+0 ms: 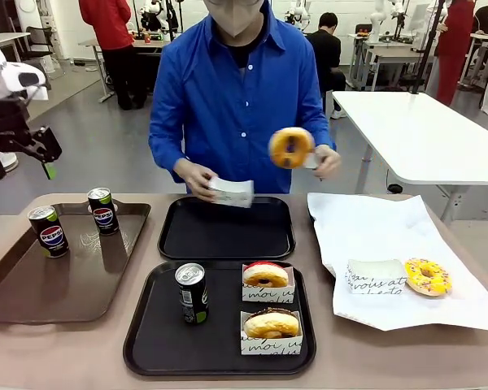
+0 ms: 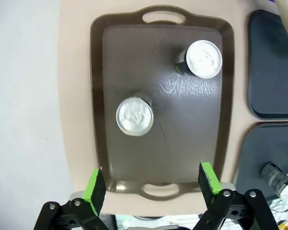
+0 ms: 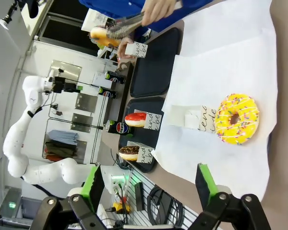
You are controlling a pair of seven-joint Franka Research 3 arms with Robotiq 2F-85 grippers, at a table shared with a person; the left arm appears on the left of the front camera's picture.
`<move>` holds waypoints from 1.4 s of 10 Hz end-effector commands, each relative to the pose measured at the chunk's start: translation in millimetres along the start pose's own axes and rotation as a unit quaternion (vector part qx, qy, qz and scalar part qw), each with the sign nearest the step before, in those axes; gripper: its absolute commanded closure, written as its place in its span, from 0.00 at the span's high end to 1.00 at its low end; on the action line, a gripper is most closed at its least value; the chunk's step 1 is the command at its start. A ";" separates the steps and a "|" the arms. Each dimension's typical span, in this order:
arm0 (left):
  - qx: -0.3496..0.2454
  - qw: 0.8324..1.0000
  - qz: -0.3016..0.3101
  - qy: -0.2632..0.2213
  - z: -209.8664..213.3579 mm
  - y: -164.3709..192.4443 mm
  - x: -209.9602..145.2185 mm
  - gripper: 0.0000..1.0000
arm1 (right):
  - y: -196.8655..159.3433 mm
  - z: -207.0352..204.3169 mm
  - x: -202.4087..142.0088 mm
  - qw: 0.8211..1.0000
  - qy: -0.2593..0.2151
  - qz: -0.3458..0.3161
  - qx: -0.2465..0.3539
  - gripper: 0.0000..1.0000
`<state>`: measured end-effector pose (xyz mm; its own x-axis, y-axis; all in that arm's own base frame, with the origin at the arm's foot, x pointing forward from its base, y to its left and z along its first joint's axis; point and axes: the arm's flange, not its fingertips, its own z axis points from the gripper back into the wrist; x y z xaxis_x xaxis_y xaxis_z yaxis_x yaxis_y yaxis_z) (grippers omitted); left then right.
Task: Set up donuts and drinks on trays.
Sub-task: Pick up one Pepsi coke from the Handle tray and place it on the Flat Tray without a Pepsi coke.
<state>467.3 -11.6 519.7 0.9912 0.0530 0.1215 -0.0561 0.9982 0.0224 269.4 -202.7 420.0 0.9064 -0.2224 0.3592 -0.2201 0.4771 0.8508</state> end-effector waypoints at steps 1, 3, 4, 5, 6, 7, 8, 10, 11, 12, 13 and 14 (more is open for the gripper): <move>0.001 0.999 -0.035 -0.008 -14.6 10.4 16.6 1.00 | 0.0 -1.3 2.3 1.000 -0.011 0.004 0.013 1.00; -0.018 0.999 -0.049 0.002 -35.9 17.5 17.3 1.00 | 0.0 -1.3 2.3 1.000 -0.011 0.004 0.013 1.00; -0.020 0.999 -0.043 0.001 -47.4 21.1 16.5 1.00 | 0.0 -1.3 2.3 1.000 -0.011 0.004 0.013 1.00; -0.025 0.999 -0.040 0.006 -56.9 25.2 17.4 1.00 | 0.0 -1.3 2.3 1.000 -0.011 0.004 0.013 1.00; -0.024 0.999 -0.039 0.013 -64.6 26.2 19.6 1.00 | 0.0 -1.3 2.3 1.000 -0.011 0.004 0.013 1.00; -0.020 0.999 -0.036 0.009 -68.9 24.4 18.6 1.00 | 0.0 -1.3 2.3 1.000 -0.011 0.004 0.013 1.00; -0.020 0.999 -0.033 0.003 -72.3 22.5 18.1 1.00 | 0.0 -1.3 2.3 1.000 -0.011 0.004 0.013 1.00; -0.026 0.999 -0.034 0.005 -80.3 19.2 18.8 1.00 | 0.0 -1.3 2.3 1.000 -0.011 0.004 0.013 1.00; -0.018 0.999 -0.035 0.006 -86.3 18.9 18.7 1.00 | 0.0 -1.3 2.3 1.000 -0.011 0.004 0.013 1.00; -0.013 0.999 -0.033 0.005 -90.3 19.4 20.1 1.00 | 0.0 -1.3 2.3 1.000 -0.011 0.004 0.013 1.00; -0.012 0.999 -0.030 0.006 -95.3 20.6 21.2 1.00 | 0.0 -1.3 2.3 1.000 -0.011 0.004 0.013 1.00; -0.012 0.999 -0.029 0.005 -100.8 21.1 20.7 1.00 | 0.0 -1.3 2.3 1.000 -0.011 0.004 0.013 1.00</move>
<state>498.3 12.1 430.0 0.9957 -0.0096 0.0924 0.0092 0.9999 0.0041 269.4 -202.7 420.0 0.9064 -0.2222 0.3592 -0.2202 0.4771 0.8508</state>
